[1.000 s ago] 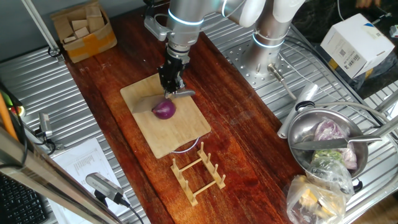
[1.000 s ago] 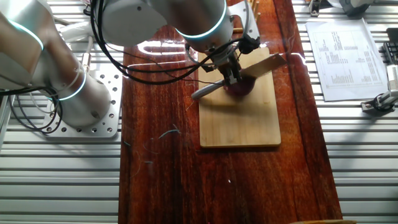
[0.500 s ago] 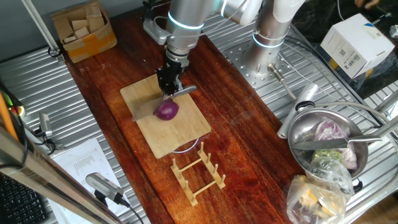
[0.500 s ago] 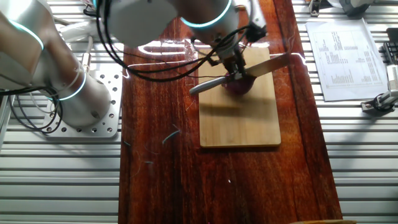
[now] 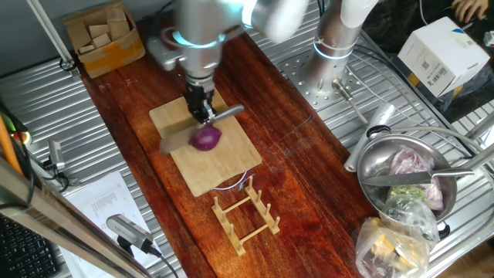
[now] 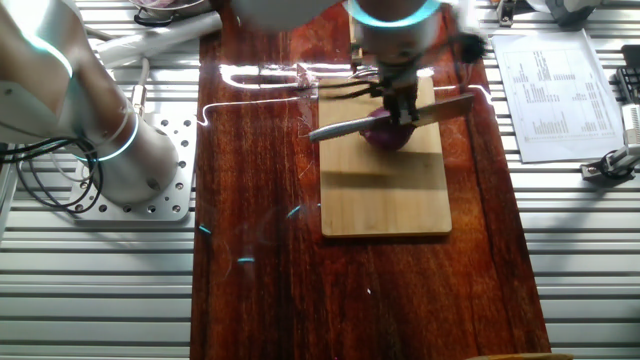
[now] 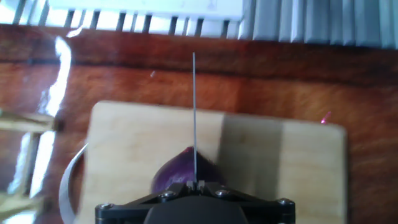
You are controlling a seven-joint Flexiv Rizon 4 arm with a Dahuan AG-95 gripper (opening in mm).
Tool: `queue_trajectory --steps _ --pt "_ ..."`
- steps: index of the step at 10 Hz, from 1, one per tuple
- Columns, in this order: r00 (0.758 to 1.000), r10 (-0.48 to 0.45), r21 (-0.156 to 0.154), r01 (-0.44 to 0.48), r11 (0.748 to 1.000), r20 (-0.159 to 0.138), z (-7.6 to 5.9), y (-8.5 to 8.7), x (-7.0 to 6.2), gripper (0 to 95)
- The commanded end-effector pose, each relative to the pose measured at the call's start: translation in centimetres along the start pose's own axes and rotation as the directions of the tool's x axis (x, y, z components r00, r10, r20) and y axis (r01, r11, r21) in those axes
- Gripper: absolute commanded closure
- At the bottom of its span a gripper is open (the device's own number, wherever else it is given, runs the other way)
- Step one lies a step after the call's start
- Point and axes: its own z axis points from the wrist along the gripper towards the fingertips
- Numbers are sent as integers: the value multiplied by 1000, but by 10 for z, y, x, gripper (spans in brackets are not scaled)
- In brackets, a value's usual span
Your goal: Chop the onions
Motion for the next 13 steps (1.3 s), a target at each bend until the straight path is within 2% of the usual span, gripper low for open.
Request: queue_trajectory --steps 1,2,3,4,5,6,9,10,11,12,13 --pt "1000 19 -1 -19 1000 -18 -4 -5 -9 950" --pt "1000 5 24 -5 1000 -26 -4 -5 -9 950" --pt "999 8 23 -8 1000 -37 -4 -5 -9 950" --pt "999 13 10 -13 1000 -47 -4 -5 -8 950" --pt "998 12 23 -11 1000 -58 -4 -5 -8 950" --pt "998 18 11 -17 1000 -63 -5 -5 -7 950" --pt "995 18 13 -17 1000 -100 -9 -6 -4 950" --pt "991 21 16 -19 1000 -132 -12 -7 -1 950" --pt "989 24 18 -22 1000 -148 -13 -8 0 950" --pt "987 23 23 -20 1000 -156 -11 -9 0 950" --pt "986 24 13 -22 1000 -163 -7 -12 -1 950"
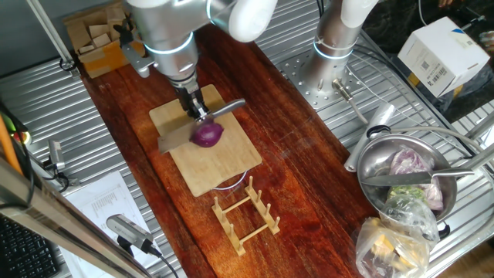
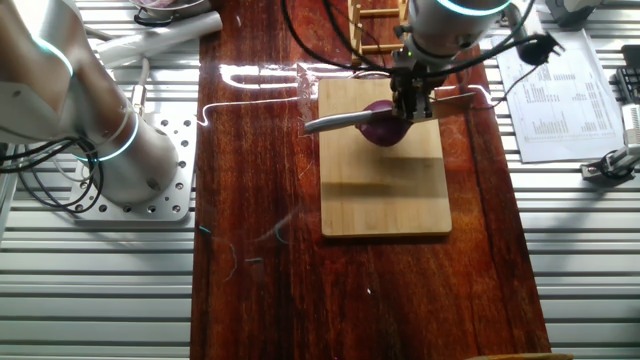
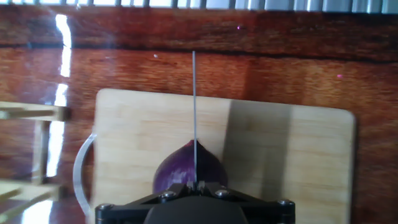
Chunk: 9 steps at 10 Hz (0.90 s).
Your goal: Chop the onions
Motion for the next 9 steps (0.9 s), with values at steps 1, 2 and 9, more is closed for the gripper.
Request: queue_trajectory --steps 1,2,9 --pt "1000 4 -16 -4 1000 -23 5 -4 -3 950" --pt "1000 2 -21 -3 1000 -30 5 -5 -2 950" --pt "997 1 -30 -3 1000 -71 16 -10 0 950"
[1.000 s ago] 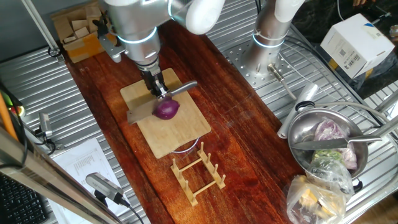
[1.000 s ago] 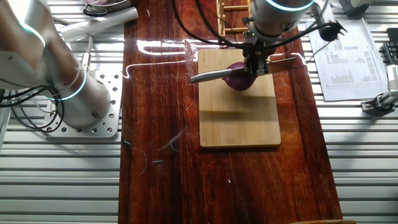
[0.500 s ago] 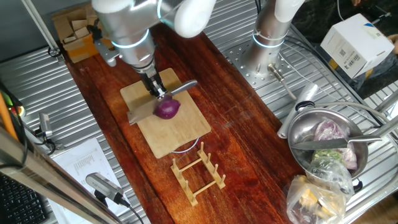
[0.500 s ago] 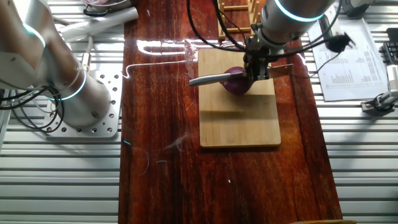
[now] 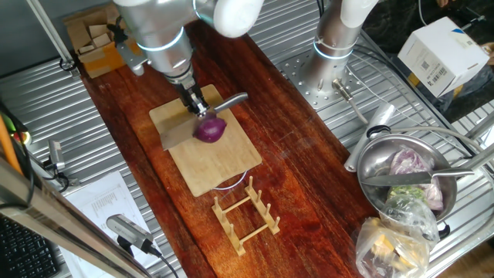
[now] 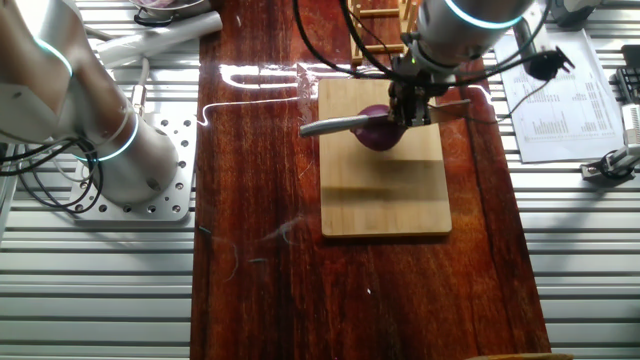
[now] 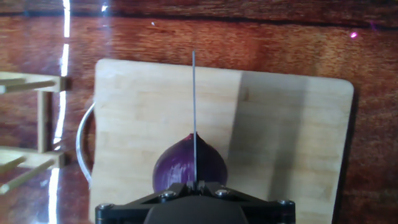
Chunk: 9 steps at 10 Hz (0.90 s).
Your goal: Chop the onions
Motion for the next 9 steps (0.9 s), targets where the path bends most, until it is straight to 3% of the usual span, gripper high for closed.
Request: queue_trajectory --steps 1,2,3,6,9 --pt "1000 -9 -10 8 1000 -11 25 -7 -5 950" --pt "1000 -12 -10 12 1000 -5 40 -10 -6 950" --pt "1000 -8 -39 8 999 -1 43 -12 -8 950" --pt "1000 6 -58 -6 998 -5 33 -7 -5 950" --pt "1000 7 -34 -8 999 -28 4 0 5 950"
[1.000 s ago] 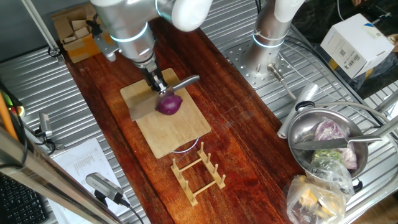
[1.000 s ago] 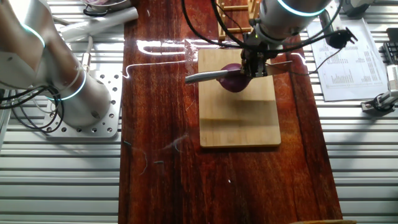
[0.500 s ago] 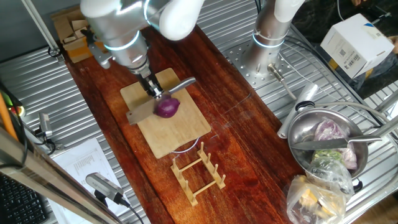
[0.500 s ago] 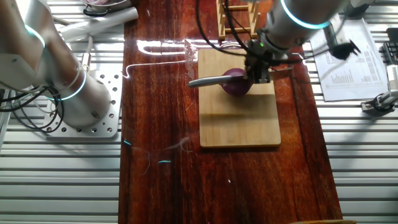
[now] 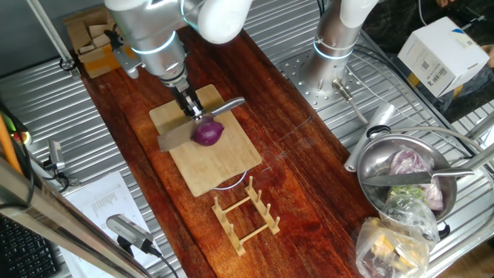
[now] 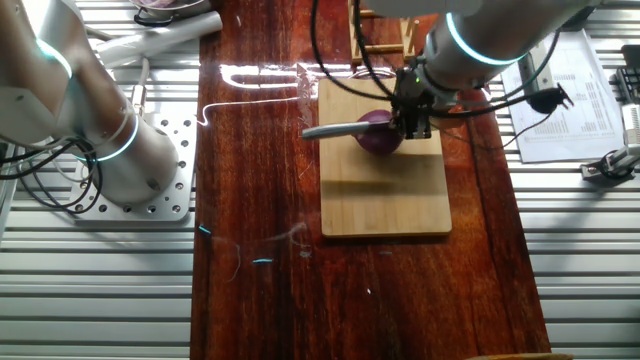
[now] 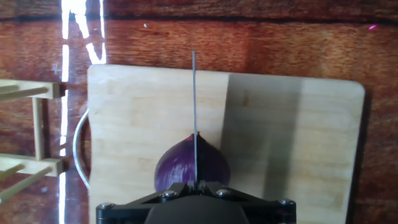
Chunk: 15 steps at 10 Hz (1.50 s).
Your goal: Chop the onions
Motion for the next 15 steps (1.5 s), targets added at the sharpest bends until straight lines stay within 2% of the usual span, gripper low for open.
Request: queue_trajectory --steps 1,2,7,8,9,10,11,12,14,15 --pt "1000 -16 19 16 1000 -15 -18 1 8 950" --pt "1000 -18 14 18 1000 -18 -26 -1 9 950" --pt "999 -21 20 22 1000 -31 -25 -1 10 950" --pt "999 -25 33 26 999 -36 -17 -5 5 950" --pt "999 -26 31 27 999 -41 3 -12 -3 950" --pt "999 -27 20 27 999 -34 31 -20 -9 950" --pt "999 -31 21 32 999 -25 44 -23 -11 950" --pt "999 -30 -7 30 1000 -21 48 -24 -12 950" --pt "999 -26 -9 26 1000 -26 38 -20 -9 950" --pt "999 -21 -2 21 1000 -36 29 -16 -6 950"
